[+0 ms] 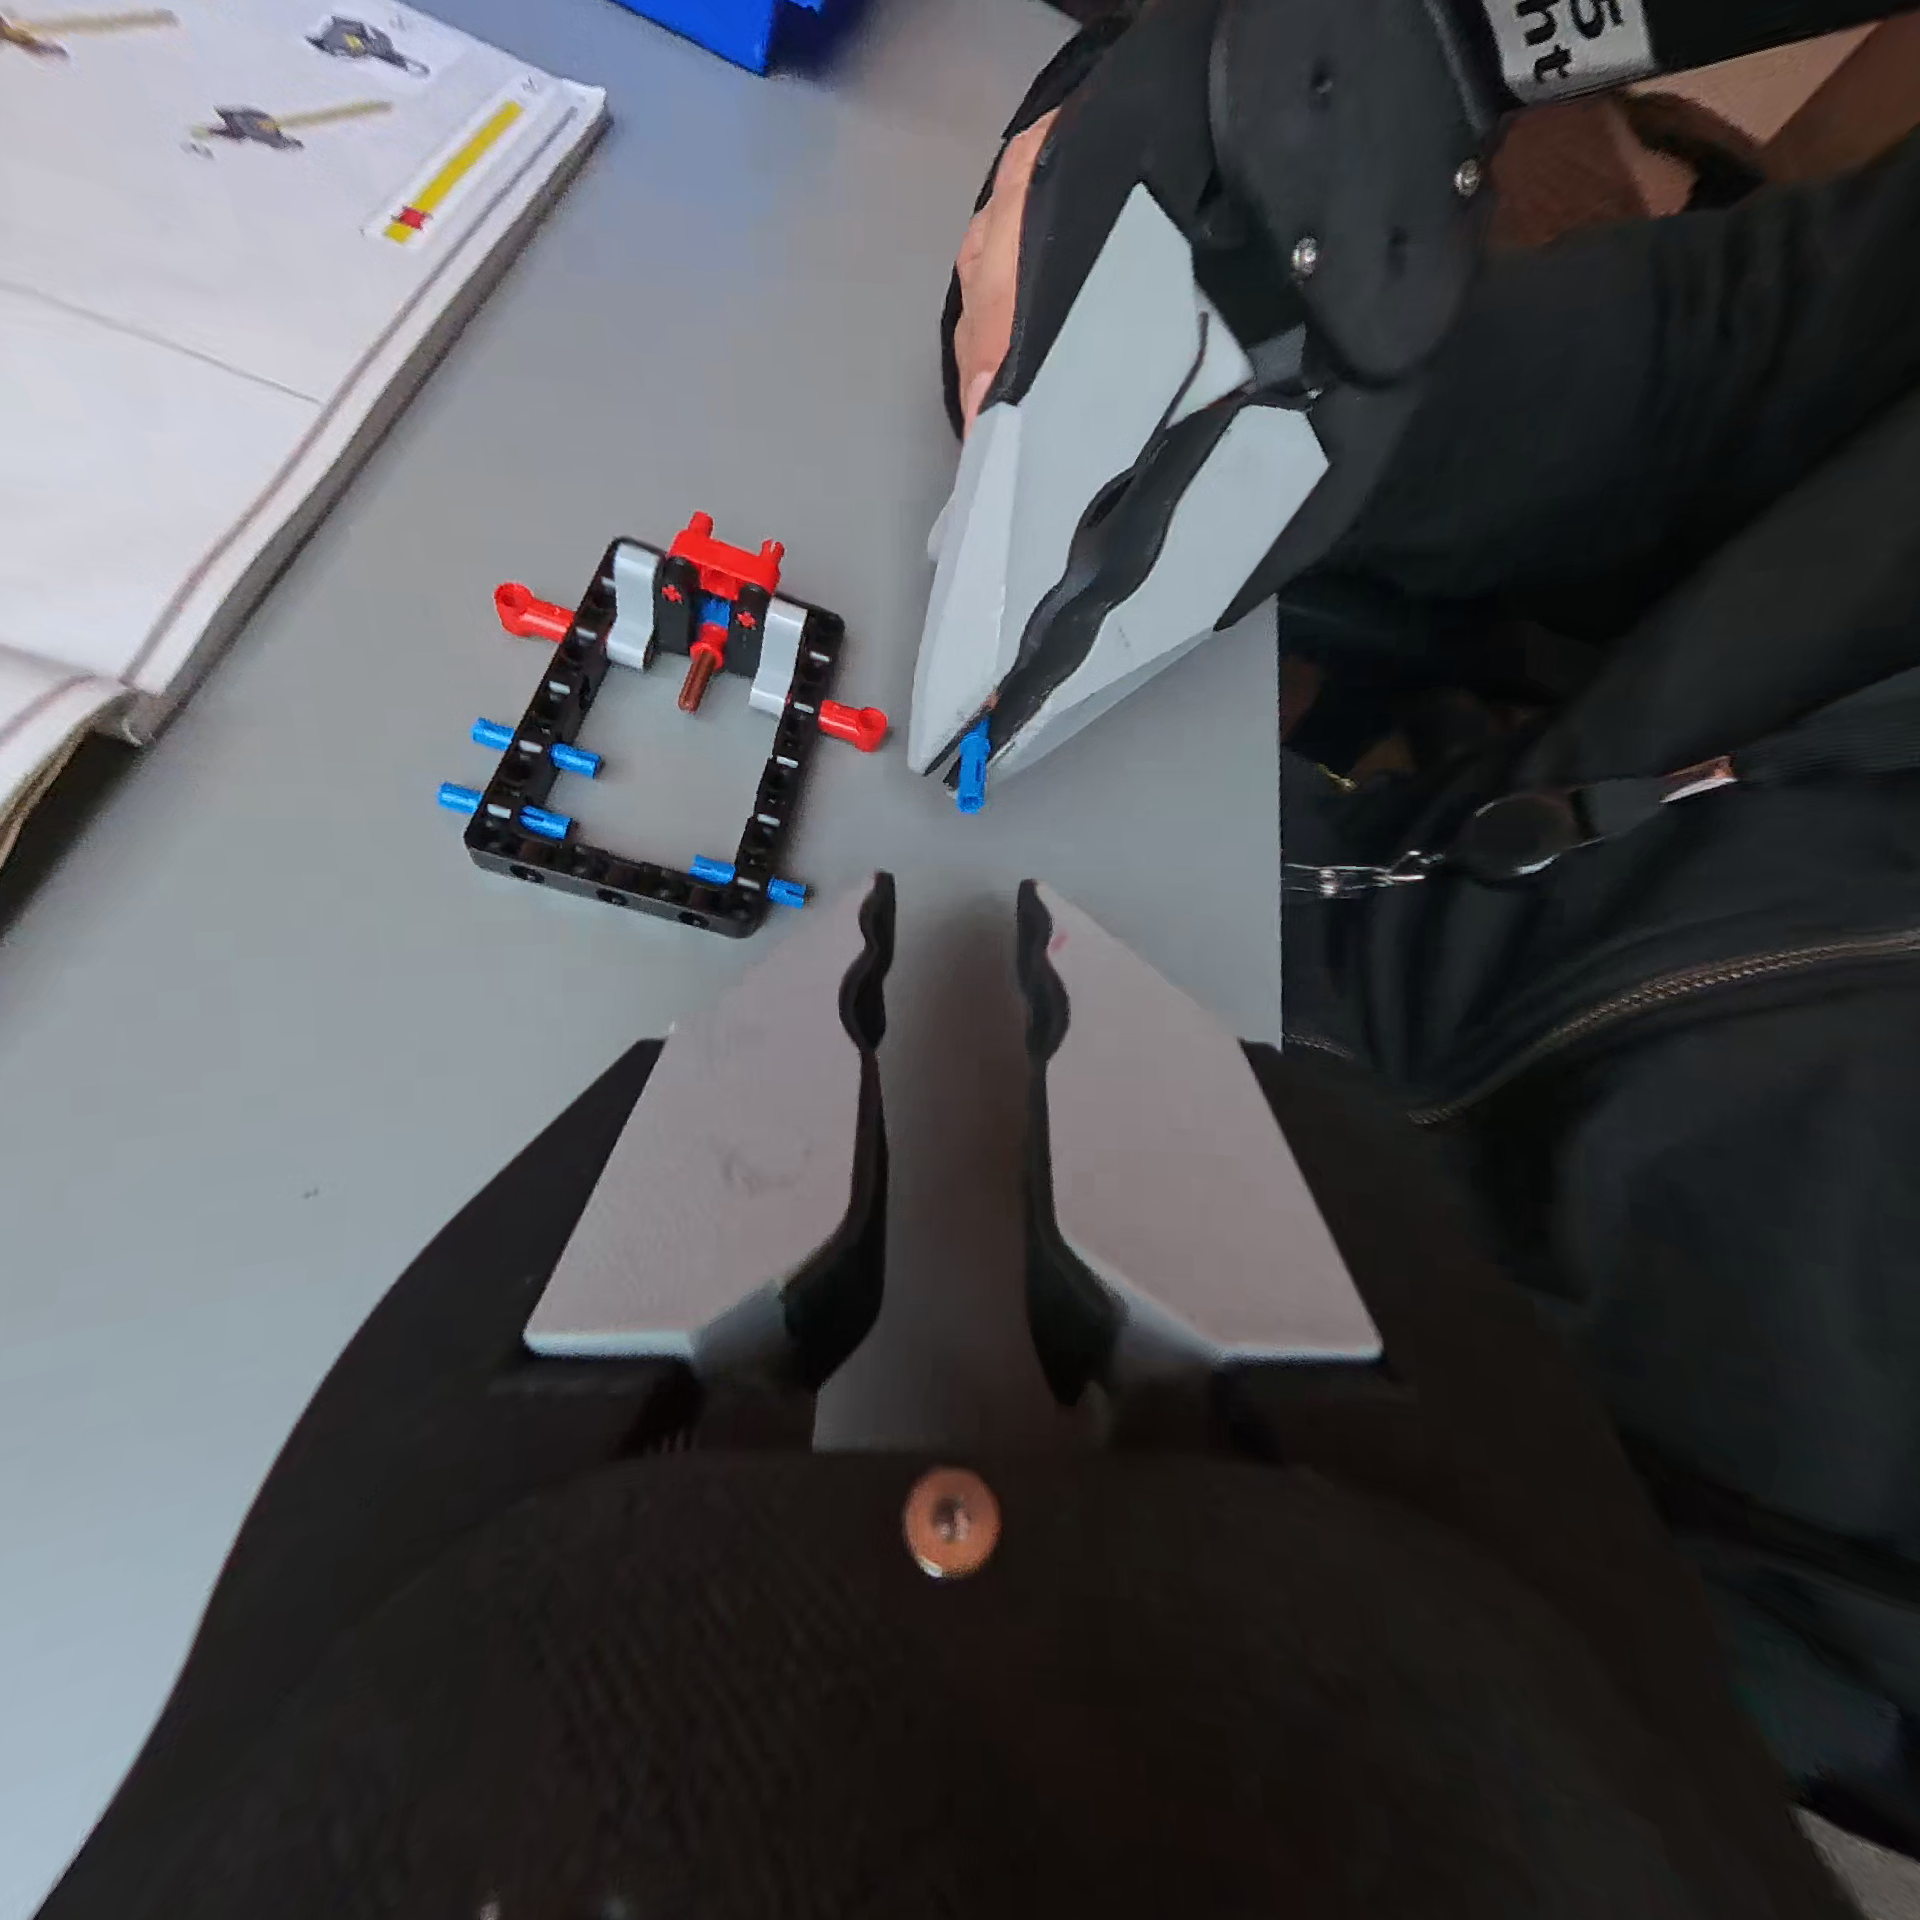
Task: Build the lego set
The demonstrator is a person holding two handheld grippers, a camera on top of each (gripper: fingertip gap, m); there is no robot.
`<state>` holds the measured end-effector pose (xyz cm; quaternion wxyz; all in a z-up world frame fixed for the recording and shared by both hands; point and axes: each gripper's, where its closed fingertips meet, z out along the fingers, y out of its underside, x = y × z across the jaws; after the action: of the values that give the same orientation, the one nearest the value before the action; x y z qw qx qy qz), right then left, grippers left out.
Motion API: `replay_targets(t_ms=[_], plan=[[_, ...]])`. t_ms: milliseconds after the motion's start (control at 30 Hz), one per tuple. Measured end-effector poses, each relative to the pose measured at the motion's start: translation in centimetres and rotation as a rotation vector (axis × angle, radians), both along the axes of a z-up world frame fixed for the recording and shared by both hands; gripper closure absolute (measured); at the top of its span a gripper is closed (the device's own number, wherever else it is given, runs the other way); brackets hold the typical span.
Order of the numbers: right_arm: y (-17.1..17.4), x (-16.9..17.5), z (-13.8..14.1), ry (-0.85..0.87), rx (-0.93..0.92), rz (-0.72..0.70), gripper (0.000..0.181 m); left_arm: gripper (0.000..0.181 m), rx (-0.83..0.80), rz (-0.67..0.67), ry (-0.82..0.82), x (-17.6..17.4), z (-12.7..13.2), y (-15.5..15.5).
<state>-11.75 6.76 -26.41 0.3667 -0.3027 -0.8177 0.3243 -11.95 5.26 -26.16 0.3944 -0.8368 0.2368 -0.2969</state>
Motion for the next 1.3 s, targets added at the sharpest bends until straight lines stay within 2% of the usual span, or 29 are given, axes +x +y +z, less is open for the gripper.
replay_targets(t_ms=[133, 333, 433, 600, 833, 1000, 1300], plan=[[0.5, -0.3, 1.1, 0.103, 0.094, -0.037, 0.180, 0.159, 0.075, 0.020, 0.012, 0.8, 0.8, 0.6], [1.0, -0.4, 3.5, 0.348, 0.478, -0.115, 0.180, 0.163, 0.114, 0.023, -0.034, 1.4, 1.9, 0.8], [0.6, -0.5, 3.2, 0.376, 0.587, -0.107, 0.180, 0.165, 0.123, 0.019, -0.080, 1.6, 2.6, 0.8], [0.4, -0.5, 3.5, 0.417, 0.662, -0.109, 0.180, 0.177, 0.145, 0.025, -0.081, 1.4, 2.9, 0.8], [0.3, -0.5, 4.1, 0.494, 0.837, -0.135, 0.180, 0.178, 0.155, 0.023, -0.107, 1.4, 3.3, 0.7], [0.2, -0.6, 3.7, 0.474, 0.814, -0.119, 0.180, 0.175, 0.168, 0.024, -0.104, 1.4, 3.5, 0.7], [0.5, -0.7, 3.2, 0.438, 0.802, -0.127, 0.180, 0.179, 0.251, 0.062, 0.077, 1.1, 2.8, 1.2]])
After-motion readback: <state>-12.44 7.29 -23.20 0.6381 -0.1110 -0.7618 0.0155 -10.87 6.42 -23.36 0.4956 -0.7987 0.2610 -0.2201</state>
